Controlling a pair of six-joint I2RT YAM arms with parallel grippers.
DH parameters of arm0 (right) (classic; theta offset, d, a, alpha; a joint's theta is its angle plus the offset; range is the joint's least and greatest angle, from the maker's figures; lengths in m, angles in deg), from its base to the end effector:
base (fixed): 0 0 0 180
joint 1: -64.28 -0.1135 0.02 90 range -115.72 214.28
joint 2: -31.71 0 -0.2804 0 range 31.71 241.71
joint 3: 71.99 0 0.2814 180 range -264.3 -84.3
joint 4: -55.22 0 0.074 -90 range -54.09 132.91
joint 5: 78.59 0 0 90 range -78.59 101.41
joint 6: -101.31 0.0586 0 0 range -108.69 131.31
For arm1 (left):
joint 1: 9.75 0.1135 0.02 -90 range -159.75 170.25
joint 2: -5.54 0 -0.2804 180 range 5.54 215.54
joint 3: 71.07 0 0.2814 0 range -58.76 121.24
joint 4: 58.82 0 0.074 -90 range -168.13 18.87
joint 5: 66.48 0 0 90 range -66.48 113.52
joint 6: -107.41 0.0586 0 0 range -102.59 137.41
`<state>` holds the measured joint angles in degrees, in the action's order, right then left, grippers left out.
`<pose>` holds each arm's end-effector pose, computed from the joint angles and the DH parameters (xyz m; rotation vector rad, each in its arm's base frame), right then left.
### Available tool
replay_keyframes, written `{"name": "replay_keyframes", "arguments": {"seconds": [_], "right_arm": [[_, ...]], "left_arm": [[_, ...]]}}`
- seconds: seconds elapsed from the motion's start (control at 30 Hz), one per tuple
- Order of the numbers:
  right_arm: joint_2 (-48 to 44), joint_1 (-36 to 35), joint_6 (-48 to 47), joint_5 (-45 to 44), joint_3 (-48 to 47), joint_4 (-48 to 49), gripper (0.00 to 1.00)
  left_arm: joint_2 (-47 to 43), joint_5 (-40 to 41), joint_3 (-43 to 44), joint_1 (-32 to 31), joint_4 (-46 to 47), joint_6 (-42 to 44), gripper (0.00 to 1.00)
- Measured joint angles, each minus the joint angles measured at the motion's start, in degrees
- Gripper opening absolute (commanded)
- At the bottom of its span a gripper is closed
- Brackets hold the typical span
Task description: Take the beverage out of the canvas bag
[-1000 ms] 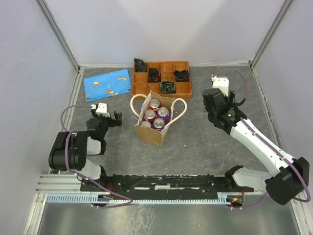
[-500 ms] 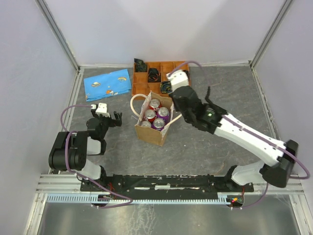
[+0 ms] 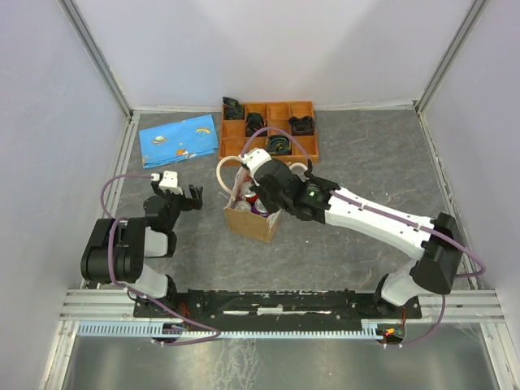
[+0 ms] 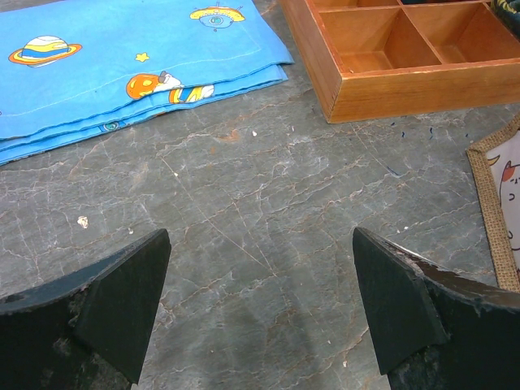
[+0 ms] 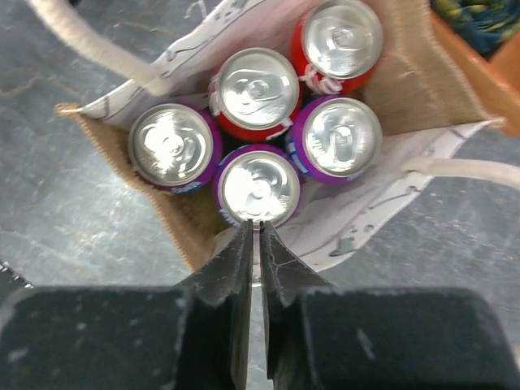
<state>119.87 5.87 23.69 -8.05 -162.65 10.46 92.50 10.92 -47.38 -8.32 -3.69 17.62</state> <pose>0.2198 0.3201 0.3191 -0.7273 2.1516 0.2639 0.2618 -0.0063 0.1236 0.1450 1.7061 -0.1670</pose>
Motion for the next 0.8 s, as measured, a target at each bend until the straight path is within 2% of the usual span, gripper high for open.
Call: {"name": "replay_keyframes", "arguments": {"seconds": [0.33,0.37,0.47,0.5,0.57,0.63,0.8], "right_arm": [[5.2,-2.1,2.8,8.9,1.3,-2.5,0.3],[5.5,-2.1,2.9,9.0,1.4,-2.5,0.34],[5.6,-2.1,3.2,9.2,1.4,-2.5,0.58],[5.6,-2.1,3.0,9.4,1.4,-2.4,0.72],[5.8,-2.2,3.2,9.6,1.4,-2.2,0.92],[6.1,-2.6,3.3,9.7,1.2,-1.4,0.95],[7.4,-3.1,2.8,8.4,1.1,-0.7,0.96]], "left_arm": [[0.0,0.0,0.0,0.0,0.0,0.0,0.99],[0.0,0.0,0.0,0.0,0.0,0.0,0.99],[0.0,0.0,0.0,0.0,0.0,0.0,0.99],[0.0,0.0,0.0,0.0,0.0,0.0,0.99],[0.0,0.0,0.0,0.0,0.0,0.0,0.99],[0.0,0.0,0.0,0.0,0.0,0.0,0.99],[0.0,0.0,0.0,0.0,0.0,0.0,0.99]]}}
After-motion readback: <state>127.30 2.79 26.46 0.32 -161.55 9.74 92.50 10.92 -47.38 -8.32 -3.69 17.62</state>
